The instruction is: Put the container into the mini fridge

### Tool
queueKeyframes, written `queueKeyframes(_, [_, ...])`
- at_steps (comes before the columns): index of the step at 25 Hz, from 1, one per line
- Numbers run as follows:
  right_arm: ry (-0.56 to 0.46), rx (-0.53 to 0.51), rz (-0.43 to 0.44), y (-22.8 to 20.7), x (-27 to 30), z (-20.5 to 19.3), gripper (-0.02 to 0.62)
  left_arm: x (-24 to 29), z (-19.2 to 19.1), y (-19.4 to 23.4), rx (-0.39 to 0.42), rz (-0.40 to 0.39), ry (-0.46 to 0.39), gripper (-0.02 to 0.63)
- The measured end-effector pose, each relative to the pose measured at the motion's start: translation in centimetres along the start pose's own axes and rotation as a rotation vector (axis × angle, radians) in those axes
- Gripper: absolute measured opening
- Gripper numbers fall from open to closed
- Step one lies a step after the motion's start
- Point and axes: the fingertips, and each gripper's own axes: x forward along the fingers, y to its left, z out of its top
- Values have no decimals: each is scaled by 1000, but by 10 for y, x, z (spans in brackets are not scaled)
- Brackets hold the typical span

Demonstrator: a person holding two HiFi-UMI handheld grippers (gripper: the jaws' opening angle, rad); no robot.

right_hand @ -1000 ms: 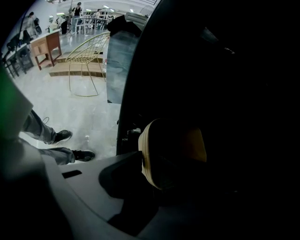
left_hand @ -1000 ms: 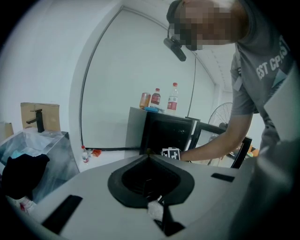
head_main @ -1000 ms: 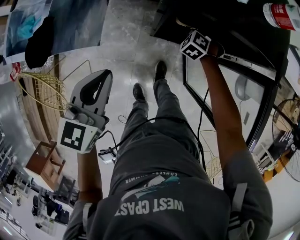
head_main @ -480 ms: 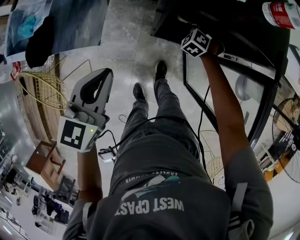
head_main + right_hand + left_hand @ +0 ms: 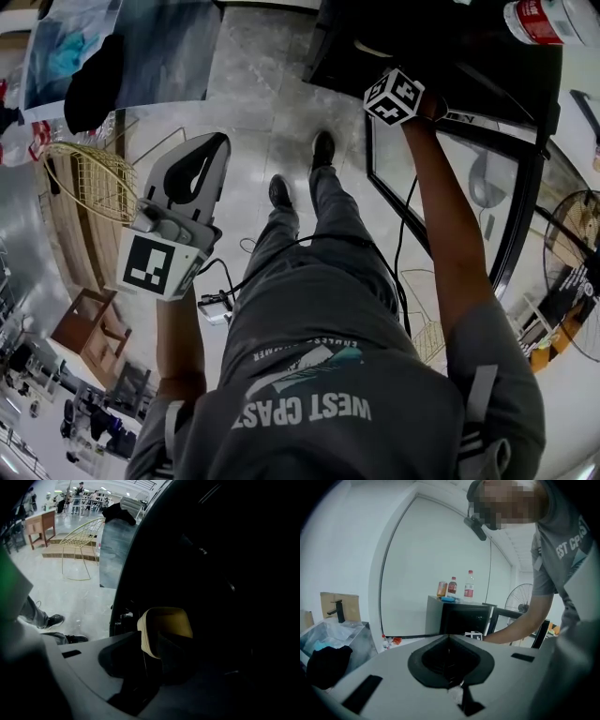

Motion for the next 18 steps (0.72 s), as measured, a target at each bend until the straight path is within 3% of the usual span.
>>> queueKeyframes(6, [-48, 75, -35, -2, -51, 12, 126, -21, 16, -11, 20, -1, -26, 17])
queueKeyframes(12, [-158, 205, -94, -14, -121, 37, 89, -45, 27, -16, 66, -4, -54, 17])
queueKeyframes(18, [-348, 387, -92, -18, -216, 80, 50, -70, 48, -22, 90, -19, -118, 17])
